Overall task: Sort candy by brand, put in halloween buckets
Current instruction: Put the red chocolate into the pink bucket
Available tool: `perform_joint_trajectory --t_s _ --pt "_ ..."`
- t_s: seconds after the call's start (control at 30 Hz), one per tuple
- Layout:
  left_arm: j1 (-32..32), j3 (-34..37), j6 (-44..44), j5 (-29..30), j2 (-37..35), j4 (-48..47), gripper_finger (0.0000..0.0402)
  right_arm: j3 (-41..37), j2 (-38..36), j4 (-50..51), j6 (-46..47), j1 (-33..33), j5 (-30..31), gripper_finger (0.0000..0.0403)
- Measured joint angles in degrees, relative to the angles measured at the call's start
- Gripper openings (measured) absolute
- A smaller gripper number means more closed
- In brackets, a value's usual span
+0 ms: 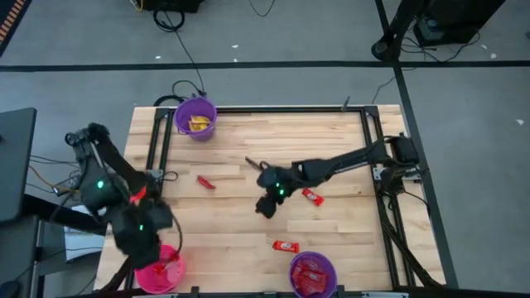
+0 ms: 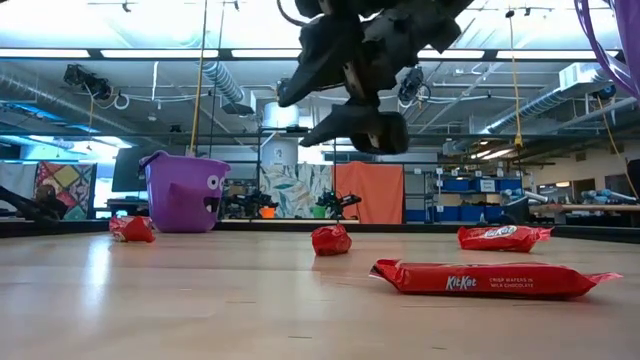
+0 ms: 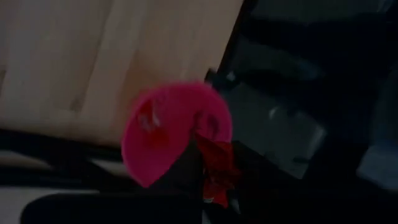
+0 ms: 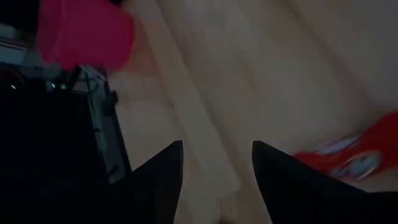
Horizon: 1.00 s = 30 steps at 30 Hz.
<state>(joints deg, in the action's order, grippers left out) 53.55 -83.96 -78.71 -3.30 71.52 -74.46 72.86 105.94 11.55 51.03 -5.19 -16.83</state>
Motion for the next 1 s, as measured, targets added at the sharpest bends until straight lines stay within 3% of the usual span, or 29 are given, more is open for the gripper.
perform_joint_trajectory --t_s 0.13,0.27,0.5,0.8,1.0 --pt "3.4 0.0 0.8 -4.8 4.8 -0.1 0.007 0.0 0.7 -0.8 2.1 -3.5 0.8 0.0202" --pt "6.2 0.0 2.0 -5.5 8.4 0.3 0.007 0.0 0.9 -1.1 1.4 -6.3 0.8 0.0196" --pt "9.9 0.0 0.0 -1.9 11.9 1.9 0.007 0.0 0.9 -4.6 -2.5 -9.8 -3.9 0.0183" --pt "12.1 0.0 -2.5 -1.3 15.2 4.3 0.007 0.0 0.9 -4.2 5.0 -13.1 -4.0 0.0178" --pt "12.1 0.0 -3.6 3.9 16.9 2.8 0.0088 0.0 0.9 -3.4 6.6 -14.5 -4.0 0.0178"
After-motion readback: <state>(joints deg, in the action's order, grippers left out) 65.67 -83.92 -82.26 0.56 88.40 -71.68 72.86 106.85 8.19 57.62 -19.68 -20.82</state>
